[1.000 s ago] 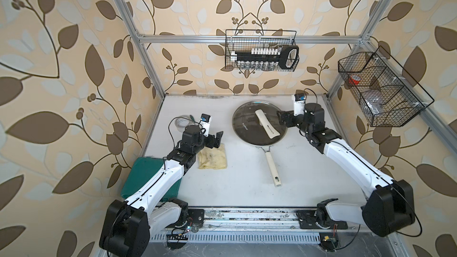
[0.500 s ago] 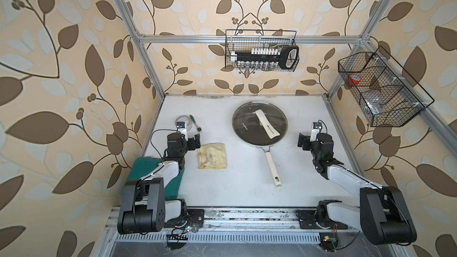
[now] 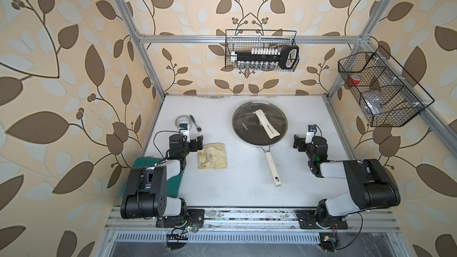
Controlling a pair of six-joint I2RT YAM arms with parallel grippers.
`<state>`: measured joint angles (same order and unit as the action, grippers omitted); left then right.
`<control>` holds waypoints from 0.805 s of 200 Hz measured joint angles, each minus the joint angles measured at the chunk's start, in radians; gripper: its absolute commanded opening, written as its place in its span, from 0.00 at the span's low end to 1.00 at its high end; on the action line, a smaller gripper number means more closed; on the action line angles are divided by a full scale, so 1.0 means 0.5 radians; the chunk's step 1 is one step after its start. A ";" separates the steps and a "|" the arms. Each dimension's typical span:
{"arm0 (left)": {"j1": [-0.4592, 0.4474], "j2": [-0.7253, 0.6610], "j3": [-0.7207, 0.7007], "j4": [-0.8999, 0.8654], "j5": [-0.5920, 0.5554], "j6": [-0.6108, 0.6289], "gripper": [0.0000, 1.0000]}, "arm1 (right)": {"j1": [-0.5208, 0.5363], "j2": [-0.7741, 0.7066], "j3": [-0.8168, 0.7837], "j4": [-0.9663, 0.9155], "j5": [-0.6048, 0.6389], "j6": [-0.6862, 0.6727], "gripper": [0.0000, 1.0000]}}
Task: Wipe the pot lid with a cloth
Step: Reset both arms
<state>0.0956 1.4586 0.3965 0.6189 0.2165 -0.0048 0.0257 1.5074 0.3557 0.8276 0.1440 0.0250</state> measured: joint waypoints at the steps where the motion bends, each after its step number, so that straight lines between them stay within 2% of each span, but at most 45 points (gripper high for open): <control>1: -0.004 0.015 0.002 -0.001 -0.002 0.000 0.99 | 0.000 0.000 0.004 0.000 -0.001 0.000 0.96; 19: -0.063 0.119 0.000 -0.003 -0.082 0.002 0.99 | 0.000 0.000 0.014 -0.003 -0.011 0.000 0.96; 47: -0.127 0.130 0.000 0.051 -0.156 0.003 0.99 | -0.001 0.001 0.014 -0.018 -0.013 0.000 0.96; 161: -0.129 0.129 0.000 0.120 -0.242 0.003 0.99 | -0.001 0.001 0.014 -0.031 -0.014 0.001 0.96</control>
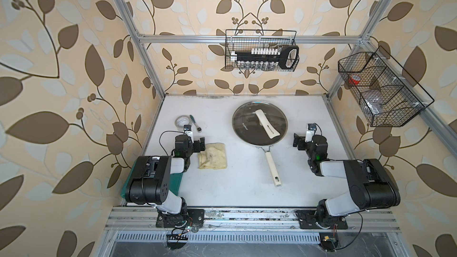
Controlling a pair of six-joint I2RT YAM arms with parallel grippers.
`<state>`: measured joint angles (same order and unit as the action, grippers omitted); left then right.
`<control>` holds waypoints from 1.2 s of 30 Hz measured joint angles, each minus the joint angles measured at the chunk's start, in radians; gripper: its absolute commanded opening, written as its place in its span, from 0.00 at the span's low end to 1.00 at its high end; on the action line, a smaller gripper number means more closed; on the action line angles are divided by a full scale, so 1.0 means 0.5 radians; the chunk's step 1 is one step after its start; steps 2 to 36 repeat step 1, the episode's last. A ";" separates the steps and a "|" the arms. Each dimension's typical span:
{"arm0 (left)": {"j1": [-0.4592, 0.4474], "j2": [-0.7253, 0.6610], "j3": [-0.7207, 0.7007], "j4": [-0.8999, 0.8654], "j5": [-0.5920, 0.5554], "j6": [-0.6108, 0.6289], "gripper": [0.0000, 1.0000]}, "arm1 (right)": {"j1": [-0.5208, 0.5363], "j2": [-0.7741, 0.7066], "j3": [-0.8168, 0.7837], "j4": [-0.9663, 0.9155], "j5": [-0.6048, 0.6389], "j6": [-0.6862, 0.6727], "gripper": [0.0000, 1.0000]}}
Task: Wipe the pot lid with a cloth
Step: Reset both arms
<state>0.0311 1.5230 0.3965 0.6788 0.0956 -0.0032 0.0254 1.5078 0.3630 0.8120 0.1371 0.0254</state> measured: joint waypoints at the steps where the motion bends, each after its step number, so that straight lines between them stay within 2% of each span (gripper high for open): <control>1: 0.000 0.000 0.000 0.000 0.000 0.000 0.99 | 0.000 0.000 0.000 0.000 0.000 -0.001 0.96; 36: 0.000 0.000 0.000 0.000 0.000 0.000 0.99 | 0.000 0.000 0.000 0.000 0.000 -0.001 0.96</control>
